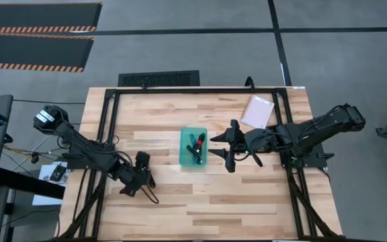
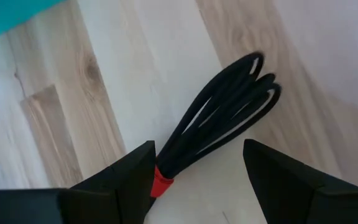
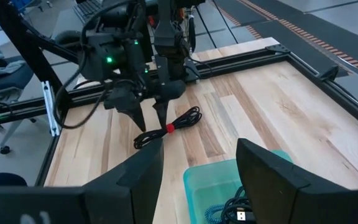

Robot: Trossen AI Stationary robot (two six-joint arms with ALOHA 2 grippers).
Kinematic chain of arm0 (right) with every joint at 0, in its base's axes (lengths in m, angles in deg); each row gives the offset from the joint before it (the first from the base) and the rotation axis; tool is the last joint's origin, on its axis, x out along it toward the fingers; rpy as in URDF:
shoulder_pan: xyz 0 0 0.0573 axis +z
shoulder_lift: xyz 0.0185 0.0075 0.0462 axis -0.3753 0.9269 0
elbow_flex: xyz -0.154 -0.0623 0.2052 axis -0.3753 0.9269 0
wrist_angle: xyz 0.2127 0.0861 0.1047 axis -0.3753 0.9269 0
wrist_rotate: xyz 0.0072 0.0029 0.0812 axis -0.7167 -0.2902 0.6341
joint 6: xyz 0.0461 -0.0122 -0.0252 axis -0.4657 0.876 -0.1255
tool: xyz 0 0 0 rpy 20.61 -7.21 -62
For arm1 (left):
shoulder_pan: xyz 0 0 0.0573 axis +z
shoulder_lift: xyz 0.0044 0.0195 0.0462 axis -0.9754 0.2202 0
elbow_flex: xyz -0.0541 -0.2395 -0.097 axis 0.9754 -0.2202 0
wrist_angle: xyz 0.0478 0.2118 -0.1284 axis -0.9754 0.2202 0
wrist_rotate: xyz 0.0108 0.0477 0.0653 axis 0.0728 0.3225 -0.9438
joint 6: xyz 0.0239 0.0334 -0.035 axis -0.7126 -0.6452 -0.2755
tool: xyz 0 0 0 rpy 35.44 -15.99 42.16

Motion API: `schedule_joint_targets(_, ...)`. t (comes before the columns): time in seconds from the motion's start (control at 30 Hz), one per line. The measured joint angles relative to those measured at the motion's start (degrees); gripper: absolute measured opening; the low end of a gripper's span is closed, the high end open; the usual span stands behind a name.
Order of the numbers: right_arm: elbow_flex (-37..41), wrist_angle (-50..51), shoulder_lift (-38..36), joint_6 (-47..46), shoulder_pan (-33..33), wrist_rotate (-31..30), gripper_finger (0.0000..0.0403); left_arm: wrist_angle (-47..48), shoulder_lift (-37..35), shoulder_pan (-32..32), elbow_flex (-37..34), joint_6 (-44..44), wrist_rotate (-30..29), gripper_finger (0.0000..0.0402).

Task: Pick and place USB-C Cables
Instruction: Put the black charger cable into the green bin

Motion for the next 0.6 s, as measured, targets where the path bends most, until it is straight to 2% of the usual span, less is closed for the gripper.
schedule_joint_targets(0.2,0.00,0.21,0.00,-0.01,0.00,0.02,0.0226,-0.23,2.33,1.34,0.00,-0.70,0.80,0.0231)
schedule_joint_targets(0.33,0.00,0.46,0.00,-0.36,0.00,0.04,0.0226,-1.08,3.61,2.14,0.00,-0.73,3.18,0.0219)
schedule_joint_targets(0.6,0.00,0.63,0.00,-0.57,0.17,0.13,0.0226,-2.74,7.71,2.21,0.23,-1.51,4.19,0.0202)
